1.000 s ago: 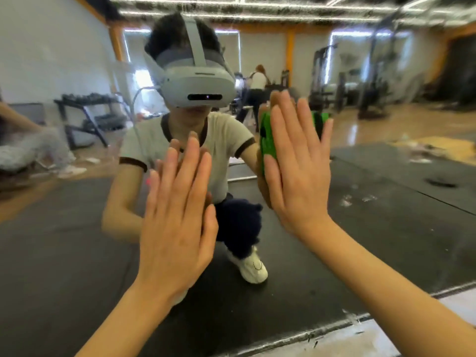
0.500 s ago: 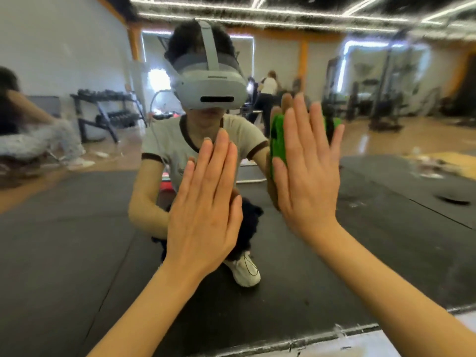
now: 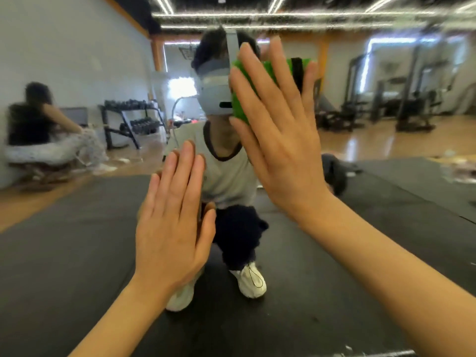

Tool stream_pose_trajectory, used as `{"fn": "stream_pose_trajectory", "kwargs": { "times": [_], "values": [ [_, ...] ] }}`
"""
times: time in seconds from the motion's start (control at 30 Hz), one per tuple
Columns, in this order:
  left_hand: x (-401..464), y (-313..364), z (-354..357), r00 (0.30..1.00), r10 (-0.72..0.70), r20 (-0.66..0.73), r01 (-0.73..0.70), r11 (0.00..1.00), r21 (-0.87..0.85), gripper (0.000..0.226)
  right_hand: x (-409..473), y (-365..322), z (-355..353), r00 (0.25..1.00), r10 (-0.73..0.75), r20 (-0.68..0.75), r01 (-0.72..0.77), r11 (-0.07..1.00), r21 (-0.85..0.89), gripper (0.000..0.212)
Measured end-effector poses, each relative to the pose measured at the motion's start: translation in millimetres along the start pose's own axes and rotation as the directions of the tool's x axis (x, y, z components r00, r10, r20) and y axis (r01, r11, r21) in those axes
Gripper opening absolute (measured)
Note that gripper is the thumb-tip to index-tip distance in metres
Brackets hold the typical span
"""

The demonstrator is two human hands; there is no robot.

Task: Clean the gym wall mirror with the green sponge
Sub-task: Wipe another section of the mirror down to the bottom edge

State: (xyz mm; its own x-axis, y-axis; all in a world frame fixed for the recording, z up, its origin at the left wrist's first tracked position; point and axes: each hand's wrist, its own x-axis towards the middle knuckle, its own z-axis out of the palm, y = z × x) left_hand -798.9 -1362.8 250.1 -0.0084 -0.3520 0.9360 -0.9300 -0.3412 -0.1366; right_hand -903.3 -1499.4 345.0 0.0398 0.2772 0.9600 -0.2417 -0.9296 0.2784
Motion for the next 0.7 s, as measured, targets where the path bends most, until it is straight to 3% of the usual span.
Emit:
{"fn": "stream_pose_trajectory", "kwargs": {
  "times": [0.07, 0.1, 0.2, 0.27, 0.33, 0.37, 0.4, 0.47, 0.53, 0.57, 0.6, 0.63, 0.7],
  "values": [
    [0, 0, 0, 1.0, 0.004, -0.003, -0.004, 1.0, 0.011, 0.074, -17, 24, -17, 0.991, -0.092, 0.097, 0.097, 0.994, -0.049, 0.041],
    [0, 1, 0, 1.0, 0.003, -0.005, -0.003, 1.0, 0.002, 0.073, -28, 38, -29, 0.99, -0.062, 0.129, 0.071, 0.995, -0.063, 0.043],
    [-1, 4, -3, 1.0, -0.026, -0.009, 0.025, 0.998, -0.058, 0.072, -61, 65, -59, 0.963, 0.256, 0.079, -0.251, 0.966, -0.068, 0.049],
    [-1, 5, -4, 0.999, -0.033, -0.001, 0.033, 0.997, -0.076, 0.07, -75, 62, -62, 0.857, 0.511, -0.06, -0.514, 0.857, -0.039, 0.051],
    [0, 5, -6, 1.0, -0.029, 0.007, 0.03, 0.996, -0.089, 0.068, -71, 33, -44, 0.754, 0.635, -0.169, -0.645, 0.764, -0.009, 0.051],
    [1, 5, -6, 1.0, -0.027, 0.013, 0.028, 0.995, -0.095, 0.068, -66, 12, -33, 0.759, 0.63, -0.165, -0.64, 0.768, -0.011, 0.051],
    [1, 4, -8, 0.999, -0.024, 0.023, 0.026, 0.994, -0.102, 0.068, -65, -12, -21, 0.814, 0.569, -0.115, -0.576, 0.817, -0.037, 0.051],
    [2, 3, -9, 0.999, -0.028, 0.033, 0.031, 0.994, -0.106, 0.067, -72, -48, -5, 0.955, 0.286, 0.08, -0.281, 0.957, -0.066, 0.047],
    [2, 3, -9, 0.999, -0.026, 0.04, 0.029, 0.995, -0.096, 0.068, -84, -43, -12, 0.968, 0.013, 0.25, 0.013, 0.995, -0.103, 0.047],
    [2, 4, -8, 0.999, -0.025, 0.037, 0.029, 0.996, -0.086, 0.069, -89, -26, -21, 0.959, -0.032, 0.28, 0.072, 0.988, -0.134, 0.049],
    [2, 3, -8, 0.999, -0.026, 0.032, 0.028, 0.997, -0.077, 0.07, -94, -6, -30, 0.96, 0.002, 0.281, 0.044, 0.986, -0.159, 0.051],
    [2, 3, -7, 0.999, -0.024, 0.03, 0.026, 0.997, -0.073, 0.072, -101, 13, -41, 0.96, 0.124, 0.25, -0.079, 0.98, -0.18, 0.053],
    [1, 3, -6, 0.999, -0.021, 0.025, 0.023, 0.996, -0.083, 0.075, -113, 43, -59, 0.875, 0.48, 0.066, -0.464, 0.87, -0.167, 0.054]
  ]
}}
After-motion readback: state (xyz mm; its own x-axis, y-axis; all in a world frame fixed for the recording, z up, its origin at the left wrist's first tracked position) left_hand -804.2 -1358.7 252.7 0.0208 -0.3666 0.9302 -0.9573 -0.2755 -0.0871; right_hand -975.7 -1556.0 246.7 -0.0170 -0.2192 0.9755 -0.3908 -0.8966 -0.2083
